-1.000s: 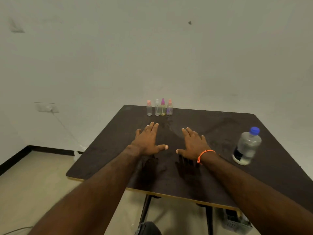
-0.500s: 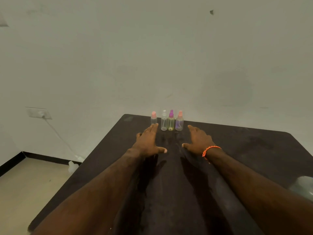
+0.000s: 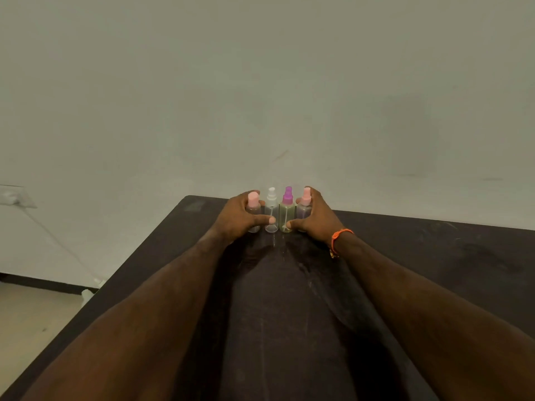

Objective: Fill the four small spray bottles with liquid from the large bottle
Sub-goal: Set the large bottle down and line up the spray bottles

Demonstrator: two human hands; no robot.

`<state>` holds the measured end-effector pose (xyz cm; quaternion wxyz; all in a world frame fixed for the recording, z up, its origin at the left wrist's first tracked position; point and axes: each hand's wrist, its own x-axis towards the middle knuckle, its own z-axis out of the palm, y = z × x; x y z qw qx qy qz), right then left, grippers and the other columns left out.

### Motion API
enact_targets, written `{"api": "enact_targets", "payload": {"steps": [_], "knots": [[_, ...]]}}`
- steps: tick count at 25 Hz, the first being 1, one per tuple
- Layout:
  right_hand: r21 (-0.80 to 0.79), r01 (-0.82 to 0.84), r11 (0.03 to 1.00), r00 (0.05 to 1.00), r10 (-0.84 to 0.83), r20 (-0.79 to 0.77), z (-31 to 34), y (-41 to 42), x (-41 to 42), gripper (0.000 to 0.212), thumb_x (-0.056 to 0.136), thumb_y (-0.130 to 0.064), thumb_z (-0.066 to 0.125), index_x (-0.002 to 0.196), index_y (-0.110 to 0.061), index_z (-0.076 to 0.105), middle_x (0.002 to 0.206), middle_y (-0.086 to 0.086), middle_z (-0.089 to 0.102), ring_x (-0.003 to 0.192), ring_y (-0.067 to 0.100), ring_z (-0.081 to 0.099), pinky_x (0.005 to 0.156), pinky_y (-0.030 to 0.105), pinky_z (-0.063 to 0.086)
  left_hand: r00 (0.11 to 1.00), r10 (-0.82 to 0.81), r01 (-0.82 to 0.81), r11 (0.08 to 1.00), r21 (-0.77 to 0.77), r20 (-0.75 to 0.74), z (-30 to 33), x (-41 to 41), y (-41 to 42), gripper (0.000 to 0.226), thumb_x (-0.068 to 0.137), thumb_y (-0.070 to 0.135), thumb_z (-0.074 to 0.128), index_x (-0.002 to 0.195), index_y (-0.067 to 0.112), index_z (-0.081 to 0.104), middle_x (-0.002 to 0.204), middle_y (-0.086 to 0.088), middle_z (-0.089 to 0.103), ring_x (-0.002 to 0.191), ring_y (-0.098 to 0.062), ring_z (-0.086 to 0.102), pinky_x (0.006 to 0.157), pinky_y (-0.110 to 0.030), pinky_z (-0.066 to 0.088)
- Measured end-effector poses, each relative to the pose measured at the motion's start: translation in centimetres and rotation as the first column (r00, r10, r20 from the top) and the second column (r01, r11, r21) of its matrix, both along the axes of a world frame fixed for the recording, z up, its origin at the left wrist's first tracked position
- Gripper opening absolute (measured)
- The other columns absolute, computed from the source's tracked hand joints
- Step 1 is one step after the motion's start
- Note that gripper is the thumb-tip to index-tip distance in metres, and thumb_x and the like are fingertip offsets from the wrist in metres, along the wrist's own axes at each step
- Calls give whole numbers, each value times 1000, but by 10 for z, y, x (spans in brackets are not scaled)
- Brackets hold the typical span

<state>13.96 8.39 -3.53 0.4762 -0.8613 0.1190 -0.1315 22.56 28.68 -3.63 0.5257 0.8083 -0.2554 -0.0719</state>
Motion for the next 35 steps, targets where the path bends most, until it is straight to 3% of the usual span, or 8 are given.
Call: {"api": "enact_targets", "payload": {"steps": [4, 9, 12, 16, 23, 29, 33, 35], "knots": [[-15, -60, 998, 997, 61, 42, 2, 5, 2, 60, 73, -9, 85, 128, -14, 60, 118, 3, 65, 108, 24, 62, 94, 35, 51, 993, -110, 107, 992, -64, -36, -7, 2, -9, 42, 76, 11, 91, 116, 12, 76, 99, -5, 81, 93, -24, 79, 88, -43, 64], [32, -81, 996, 997, 81, 18, 4, 12, -29, 44, 72, -11, 84, 113, -16, 70, 104, 2, 73, 98, 23, 69, 90, 40, 56, 985, -163, 162, 987, -17, -53, 0, -28, 9, 33, 76, 11, 91, 107, 11, 80, 94, -3, 81, 89, -21, 79, 79, -32, 61], [50, -89, 995, 996, 89, -9, 3, 30, -69, 42, 71, -12, 85, 110, -18, 70, 102, 2, 73, 95, 20, 69, 90, 43, 57, 978, -191, 191, 982, -13, -85, 5, -68, 33, 32, 77, 9, 90, 108, 7, 79, 96, -7, 81, 91, -23, 79, 79, -29, 63], [62, -101, 993, 994, 104, -43, 5, 63, -135, 43, 73, -12, 85, 112, -19, 68, 105, -1, 71, 97, 16, 68, 89, 36, 56, 974, -192, 193, 981, 1, -117, 8, -136, 67, 32, 79, 9, 89, 109, 7, 77, 94, -9, 81, 87, -25, 79, 76, -36, 64], [61, -140, 988, 988, 143, -54, 4, 110, -237, 43, 73, -12, 85, 111, -23, 68, 103, -5, 73, 94, 9, 69, 83, 26, 54, 968, -218, 220, 975, 3, -125, 5, -232, 118, 32, 77, 10, 91, 107, 10, 79, 93, -6, 81, 84, -22, 78, 70, -28, 61], [18, -158, 987, 983, 159, -88, 9, 122, -256, 54, 71, -14, 87, 118, -26, 62, 111, -7, 68, 101, 10, 65, 88, 28, 53, 974, -208, 213, 975, 59, -91, 6, -250, 130, 37, 75, 12, 92, 109, 18, 79, 99, 2, 81, 92, -15, 77, 85, -27, 60], [-18, -143, 990, 985, 140, -97, 7, 114, -253, 71, 68, -16, 90, 129, -26, 54, 115, -10, 67, 105, 8, 64, 94, 31, 52, 976, -208, 213, 975, 65, -70, 8, -248, 129, 42, 74, 10, 93, 108, 26, 75, 100, 12, 80, 93, -6, 76, 80, -15, 54], [-25, -120, 992, 989, 117, -95, 6, 110, -253, 75, 69, -15, 90, 132, -24, 51, 110, -11, 70, 102, 5, 65, 96, 32, 52, 978, -200, 204, 977, 69, -56, 7, -243, 132, 47, 73, 12, 94, 112, 26, 73, 103, 11, 80, 96, -7, 75, 85, -18, 55]]}}
